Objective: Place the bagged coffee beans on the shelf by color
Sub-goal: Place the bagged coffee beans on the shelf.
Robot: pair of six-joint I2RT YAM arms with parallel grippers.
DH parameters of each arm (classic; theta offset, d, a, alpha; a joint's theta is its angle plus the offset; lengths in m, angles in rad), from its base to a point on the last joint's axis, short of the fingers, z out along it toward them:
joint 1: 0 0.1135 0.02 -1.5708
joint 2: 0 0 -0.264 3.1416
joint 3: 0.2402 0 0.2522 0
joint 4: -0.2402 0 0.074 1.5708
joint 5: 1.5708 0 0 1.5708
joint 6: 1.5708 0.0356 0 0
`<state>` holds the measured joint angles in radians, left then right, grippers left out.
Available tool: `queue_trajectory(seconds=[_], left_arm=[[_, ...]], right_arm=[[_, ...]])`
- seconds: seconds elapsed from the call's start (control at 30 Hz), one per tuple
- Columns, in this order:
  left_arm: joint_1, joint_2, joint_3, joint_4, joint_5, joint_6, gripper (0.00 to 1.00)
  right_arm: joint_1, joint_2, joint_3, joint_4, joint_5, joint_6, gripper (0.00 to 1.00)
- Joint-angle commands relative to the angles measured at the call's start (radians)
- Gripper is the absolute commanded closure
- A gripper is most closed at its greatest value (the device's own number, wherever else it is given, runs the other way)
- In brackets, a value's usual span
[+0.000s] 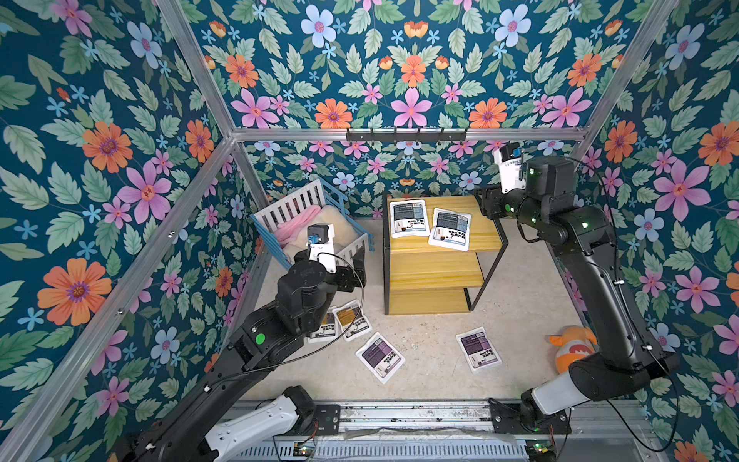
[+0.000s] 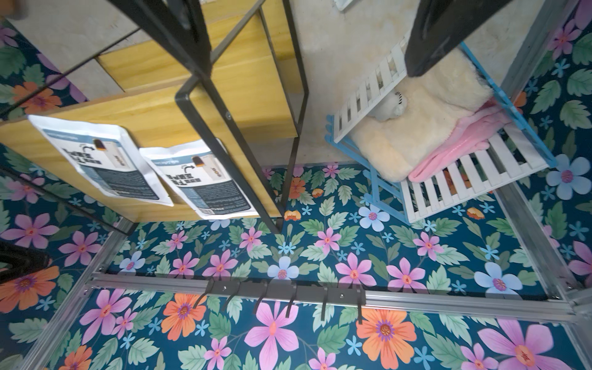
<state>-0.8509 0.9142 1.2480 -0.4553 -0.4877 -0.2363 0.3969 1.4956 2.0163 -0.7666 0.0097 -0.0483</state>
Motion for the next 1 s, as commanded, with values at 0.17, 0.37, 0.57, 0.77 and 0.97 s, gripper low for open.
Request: queue_trajectory(seconds=[0.17, 0.37, 0.57, 0.77, 0.97], left_arm=[[0.038, 0.087, 0.147, -0.074, 0.149, -0.136, 0.0], [0.056, 0.149, 0.237, -0.152, 0.109, -0.247, 0.01], [0.057, 0.146, 0.213, -0.153, 0.099, -0.28, 0.01], [0.057, 0.124, 0.175, -0.144, 0.09, -0.297, 0.01], [0.057, 0.127, 0.166, -0.149, 0.094, -0.303, 0.01]], right_arm=[[0.288, -0.241, -0.289, 0.004, 0.246, 0.452, 0.34], [0.465, -0.142, -0.218, -0.207, 0.66, 0.641, 0.32], [0.499, -0.046, -0.165, -0.177, 0.716, 0.605, 0.36], [0.499, 0.048, -0.105, -0.182, 0.71, 0.575, 0.34], [0.493, 0.074, -0.134, -0.177, 0.7, 0.516, 0.35]])
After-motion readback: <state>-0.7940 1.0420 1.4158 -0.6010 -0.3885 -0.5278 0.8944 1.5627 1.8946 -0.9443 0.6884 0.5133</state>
